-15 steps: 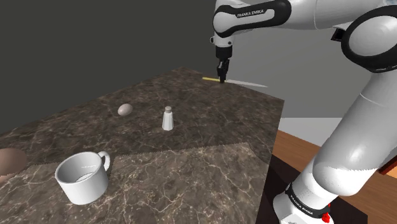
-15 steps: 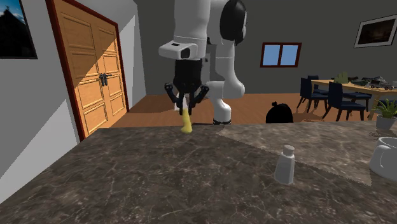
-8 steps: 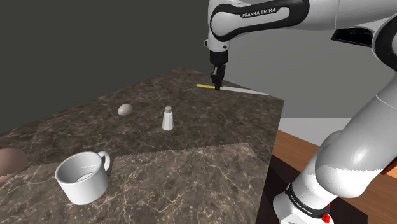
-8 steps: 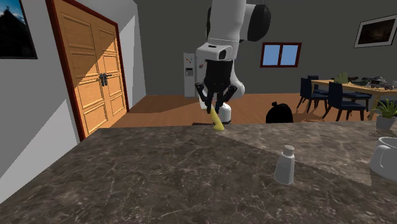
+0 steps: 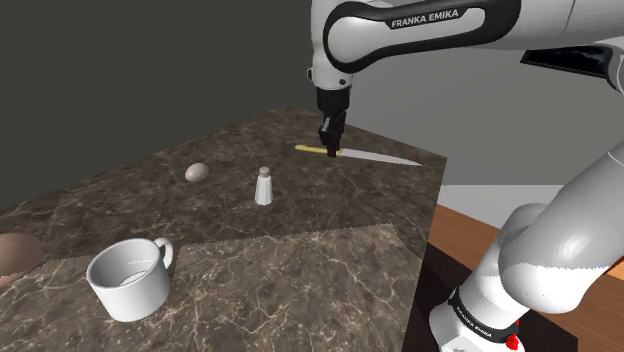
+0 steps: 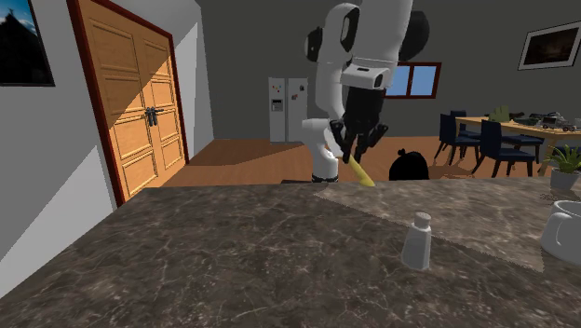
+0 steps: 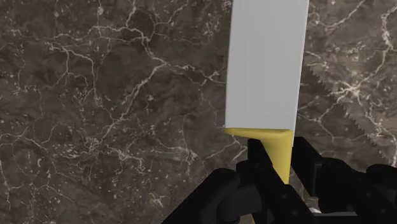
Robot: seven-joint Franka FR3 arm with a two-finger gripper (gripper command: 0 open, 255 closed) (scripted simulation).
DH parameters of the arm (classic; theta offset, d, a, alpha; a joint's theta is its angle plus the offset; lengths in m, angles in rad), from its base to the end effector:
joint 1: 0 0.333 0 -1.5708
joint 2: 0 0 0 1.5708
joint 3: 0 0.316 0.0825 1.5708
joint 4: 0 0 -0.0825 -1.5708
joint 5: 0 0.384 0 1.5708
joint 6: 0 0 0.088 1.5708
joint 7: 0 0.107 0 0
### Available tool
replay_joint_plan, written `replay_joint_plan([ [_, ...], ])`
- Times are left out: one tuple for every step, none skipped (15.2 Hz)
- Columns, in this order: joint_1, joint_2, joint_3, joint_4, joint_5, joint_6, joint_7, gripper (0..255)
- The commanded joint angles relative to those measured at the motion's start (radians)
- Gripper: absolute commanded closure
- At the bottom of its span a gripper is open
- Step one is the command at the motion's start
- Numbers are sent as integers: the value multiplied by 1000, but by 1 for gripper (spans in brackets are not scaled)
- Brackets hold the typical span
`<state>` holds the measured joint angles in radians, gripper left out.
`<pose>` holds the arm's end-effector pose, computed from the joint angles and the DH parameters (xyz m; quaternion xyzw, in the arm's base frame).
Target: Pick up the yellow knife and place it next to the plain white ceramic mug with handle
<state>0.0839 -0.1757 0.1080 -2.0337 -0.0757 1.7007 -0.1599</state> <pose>0.4800 0.0885 0.5093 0.9793 0.1804 -0.0784 0.0476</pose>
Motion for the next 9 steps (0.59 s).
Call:
replay_joint_plan([
  [24,-19,31,-15,16,-8,51,255],
  [35,-24,44,-20,24,-10,74,255],
  [46,-29,59,-24,32,-12,96,255],
  [57,-33,73,-27,39,-14,119,255],
  [68,-36,87,-29,47,-16,142,255],
  [78,-38,102,-30,55,-19,165,255],
  [89,-39,116,-29,62,-21,188,255],
  [100,-39,131,-28,69,-22,211,255],
  [111,-37,146,-26,77,-24,235,255],
])
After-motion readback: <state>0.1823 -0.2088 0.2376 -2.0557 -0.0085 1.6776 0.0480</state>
